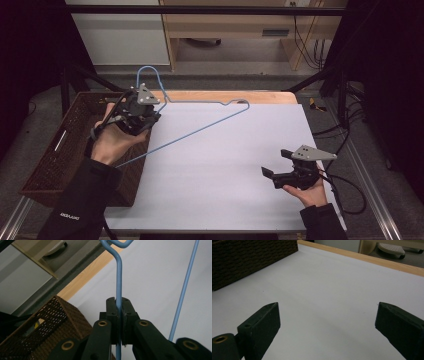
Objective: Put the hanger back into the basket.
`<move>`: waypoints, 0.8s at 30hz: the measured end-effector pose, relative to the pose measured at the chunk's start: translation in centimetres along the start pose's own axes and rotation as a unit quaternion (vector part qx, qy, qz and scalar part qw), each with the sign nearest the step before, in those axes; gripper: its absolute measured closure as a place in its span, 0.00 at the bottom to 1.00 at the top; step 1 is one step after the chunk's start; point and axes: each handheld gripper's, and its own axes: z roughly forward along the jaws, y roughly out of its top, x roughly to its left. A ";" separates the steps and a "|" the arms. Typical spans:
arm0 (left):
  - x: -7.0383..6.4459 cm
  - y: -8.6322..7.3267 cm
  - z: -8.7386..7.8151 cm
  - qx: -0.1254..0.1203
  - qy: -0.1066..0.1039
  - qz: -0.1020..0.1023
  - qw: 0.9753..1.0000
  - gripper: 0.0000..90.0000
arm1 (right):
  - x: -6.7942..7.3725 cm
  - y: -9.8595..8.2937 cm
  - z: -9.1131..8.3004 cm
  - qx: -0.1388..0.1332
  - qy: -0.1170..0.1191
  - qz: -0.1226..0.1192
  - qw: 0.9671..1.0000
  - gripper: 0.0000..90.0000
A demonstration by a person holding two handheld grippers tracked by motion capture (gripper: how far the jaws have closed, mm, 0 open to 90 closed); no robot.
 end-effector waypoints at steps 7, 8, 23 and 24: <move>2.0 -1.7 -1.1 0.004 0.024 -0.021 0.999 0.97 | 0.0 0.0 0.1 0.002 -0.002 0.000 1.000 0.07; 2.6 -2.2 -1.5 0.006 0.031 -0.028 0.999 0.97 | 0.0 0.0 0.1 0.001 -0.002 0.000 1.000 0.07; 7.2 -6.3 -3.2 0.025 0.078 -0.073 0.994 0.97 | 0.1 -0.1 0.3 0.007 -0.005 0.000 1.000 0.07; 7.7 -6.9 -3.3 0.029 0.085 -0.078 0.993 0.97 | 0.2 -0.1 0.4 0.008 -0.005 0.000 1.000 0.07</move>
